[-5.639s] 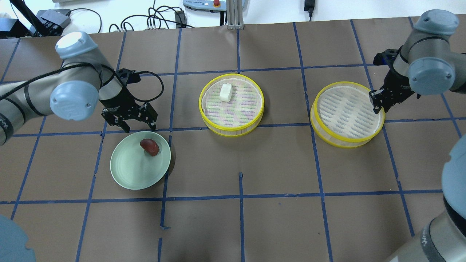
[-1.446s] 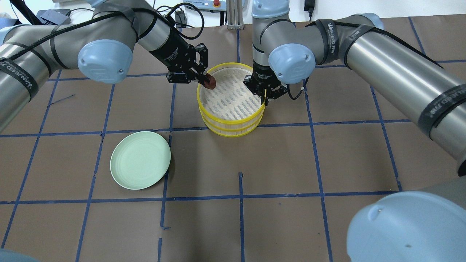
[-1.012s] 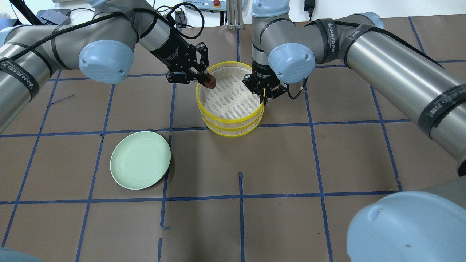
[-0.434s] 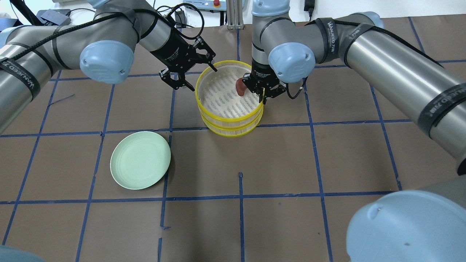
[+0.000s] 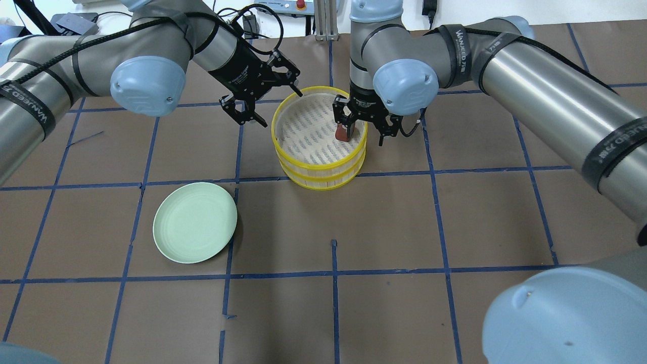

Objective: Stack buns with steamer

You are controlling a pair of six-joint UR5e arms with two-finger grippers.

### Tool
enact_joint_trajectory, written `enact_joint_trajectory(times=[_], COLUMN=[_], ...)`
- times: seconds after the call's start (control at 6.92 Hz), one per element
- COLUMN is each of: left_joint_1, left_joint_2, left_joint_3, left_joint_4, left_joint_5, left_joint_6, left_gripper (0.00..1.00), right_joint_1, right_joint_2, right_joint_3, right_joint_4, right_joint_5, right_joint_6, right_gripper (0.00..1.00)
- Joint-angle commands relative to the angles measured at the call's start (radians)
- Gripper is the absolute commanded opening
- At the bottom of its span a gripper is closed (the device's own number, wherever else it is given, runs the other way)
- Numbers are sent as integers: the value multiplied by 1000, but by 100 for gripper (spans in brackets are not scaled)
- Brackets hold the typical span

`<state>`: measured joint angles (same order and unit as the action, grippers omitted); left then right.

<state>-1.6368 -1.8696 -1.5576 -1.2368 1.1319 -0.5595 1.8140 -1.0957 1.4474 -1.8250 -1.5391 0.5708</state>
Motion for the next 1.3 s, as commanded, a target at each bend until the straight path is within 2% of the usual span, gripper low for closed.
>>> enact_joint_trajectory(times=[0.0, 0.14, 0.29, 0.43, 0.58, 0.72, 0.87, 1.16], left_joint_1=[3, 2, 0, -12, -9, -11, 1, 2], left_joint_2=[65, 102, 145, 191, 219, 236, 257, 268], left_joint_3=[25, 59, 88, 97, 76, 71, 68, 56], left_joint_4=[-19, -86, -166, -221, -254, -298, -382, -408], left_joint_5=[26, 117, 144, 235, 280, 407, 473, 466], left_joint_6=[12, 44, 128, 192, 240, 398, 508, 512], left_gripper=[98, 98, 98, 98, 98, 99, 100, 100], right_joint_1=[-57, -137, -198, -235, -239, -226, -229, -228], right_joint_2=[-65, -149, -226, -302, -385, -441, -441, -438], right_joint_3=[5, 8, 5, -4, -7, -4, 7, 10], right_joint_4=[26, 111, 201, 301, 390, 433, 434, 437], right_joint_5=[-15, -3, 1, -4, -15, -16, -28, -30], right_joint_6=[-252, -385, -481, -578, -638, -663, -680, -681], right_gripper=[98, 99, 99, 99, 99, 99, 99, 100])
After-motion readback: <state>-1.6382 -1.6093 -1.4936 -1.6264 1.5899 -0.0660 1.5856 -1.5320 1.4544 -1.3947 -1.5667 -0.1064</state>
